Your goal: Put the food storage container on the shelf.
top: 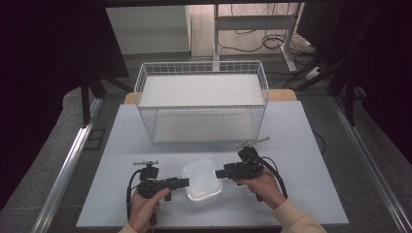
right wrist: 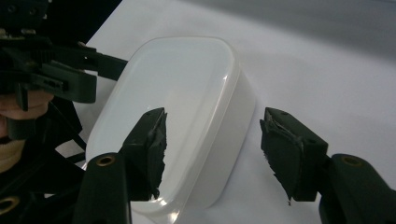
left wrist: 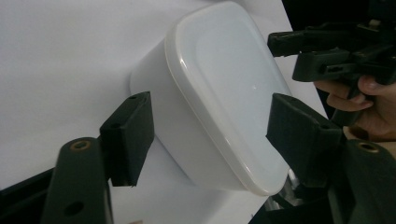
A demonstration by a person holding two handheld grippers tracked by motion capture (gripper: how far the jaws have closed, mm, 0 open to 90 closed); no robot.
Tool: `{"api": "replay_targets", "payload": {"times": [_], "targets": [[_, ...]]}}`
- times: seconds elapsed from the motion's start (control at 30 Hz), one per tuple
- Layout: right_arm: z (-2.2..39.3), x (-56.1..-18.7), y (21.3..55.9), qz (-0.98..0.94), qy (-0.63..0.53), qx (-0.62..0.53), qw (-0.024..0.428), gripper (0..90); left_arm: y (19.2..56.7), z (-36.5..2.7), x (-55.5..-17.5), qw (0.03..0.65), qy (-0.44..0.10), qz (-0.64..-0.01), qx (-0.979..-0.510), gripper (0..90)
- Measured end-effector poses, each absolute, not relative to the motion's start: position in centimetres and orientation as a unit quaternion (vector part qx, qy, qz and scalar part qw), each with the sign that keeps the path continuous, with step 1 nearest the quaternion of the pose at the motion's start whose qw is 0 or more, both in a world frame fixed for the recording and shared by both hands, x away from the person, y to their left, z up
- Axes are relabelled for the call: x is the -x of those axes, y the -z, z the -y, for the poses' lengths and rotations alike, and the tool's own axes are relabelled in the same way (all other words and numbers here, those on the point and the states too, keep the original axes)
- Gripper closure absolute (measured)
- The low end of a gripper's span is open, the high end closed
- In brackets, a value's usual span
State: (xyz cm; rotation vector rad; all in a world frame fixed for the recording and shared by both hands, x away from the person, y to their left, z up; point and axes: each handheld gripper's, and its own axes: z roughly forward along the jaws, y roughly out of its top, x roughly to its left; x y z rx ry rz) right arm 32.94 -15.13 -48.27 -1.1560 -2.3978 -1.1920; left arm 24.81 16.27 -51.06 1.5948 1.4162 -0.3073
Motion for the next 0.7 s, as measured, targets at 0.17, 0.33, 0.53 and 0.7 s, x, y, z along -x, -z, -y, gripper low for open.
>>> {"api": "replay_targets", "payload": {"times": [0.17,0.33,0.53,0.7], "targets": [[14.8,-33.4,48.8,0.812,0.402,0.401,0.131,44.8,51.6,-16.3,-25.0,0.479,0.145,-0.582,-0.641,37.7],[14.6,-33.7,49.4,0.803,0.399,0.412,0.159,49.8,51.9,-16.2,-25.0,0.482,0.168,-0.581,-0.634,44.6],[14.7,-33.8,49.8,0.793,0.401,0.416,0.192,56.9,52.0,-16.1,-25.1,0.479,0.172,-0.585,-0.631,51.9],[14.9,-33.8,49.6,0.785,0.405,0.428,0.192,65.7,52.0,-16.1,-25.2,0.479,0.165,-0.590,-0.628,56.2]]}}
